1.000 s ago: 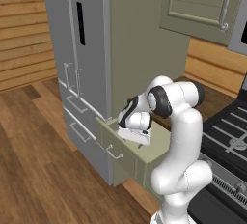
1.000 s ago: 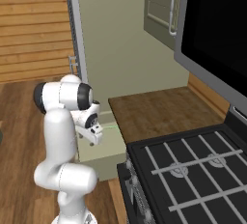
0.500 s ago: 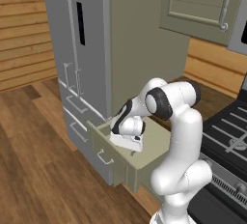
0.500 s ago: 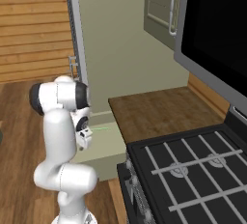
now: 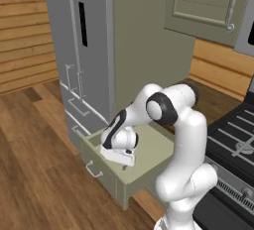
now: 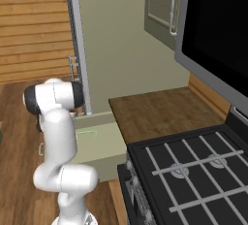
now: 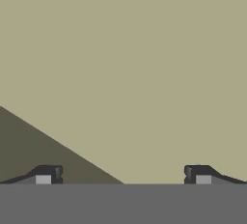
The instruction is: Take a straw from the drawer in front and place it inside the glass cup on the dining counter.
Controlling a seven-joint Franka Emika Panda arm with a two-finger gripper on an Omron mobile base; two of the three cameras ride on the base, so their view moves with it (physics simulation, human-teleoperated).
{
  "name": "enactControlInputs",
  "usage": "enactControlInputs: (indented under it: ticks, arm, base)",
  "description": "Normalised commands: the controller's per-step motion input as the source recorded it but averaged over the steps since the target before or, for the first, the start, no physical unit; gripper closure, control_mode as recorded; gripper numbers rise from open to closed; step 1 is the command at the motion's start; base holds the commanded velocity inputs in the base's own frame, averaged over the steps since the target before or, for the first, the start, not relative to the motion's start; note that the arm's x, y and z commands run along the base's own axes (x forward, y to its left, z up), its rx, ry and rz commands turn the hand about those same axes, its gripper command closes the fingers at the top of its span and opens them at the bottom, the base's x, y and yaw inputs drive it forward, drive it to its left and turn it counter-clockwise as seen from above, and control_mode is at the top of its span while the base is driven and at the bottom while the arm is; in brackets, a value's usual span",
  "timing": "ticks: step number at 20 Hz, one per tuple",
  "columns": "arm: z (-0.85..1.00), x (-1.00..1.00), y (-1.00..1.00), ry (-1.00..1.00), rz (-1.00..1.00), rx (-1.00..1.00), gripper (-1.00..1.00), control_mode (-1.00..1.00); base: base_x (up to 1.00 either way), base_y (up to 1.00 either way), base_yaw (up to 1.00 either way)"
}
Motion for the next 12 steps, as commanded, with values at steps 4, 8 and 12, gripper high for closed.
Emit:
enactControlInputs:
  ticks: [4,8,12]
  arm:
    - [-0.01,-0.35,0.58,0.00,0.00,0.00,-1.00,-1.00]
    - [0.02,-0.18,0.40,0.00,0.00,0.00,-1.00,-1.00]
    - [0.19,0.11,0.14,0.00,-0.02,0.02,-1.00,-1.00]
  base:
    - [0.00,0.00,0.00]
    - [0.00,0.00,0.00]
    - [0.00,0.00,0.00]
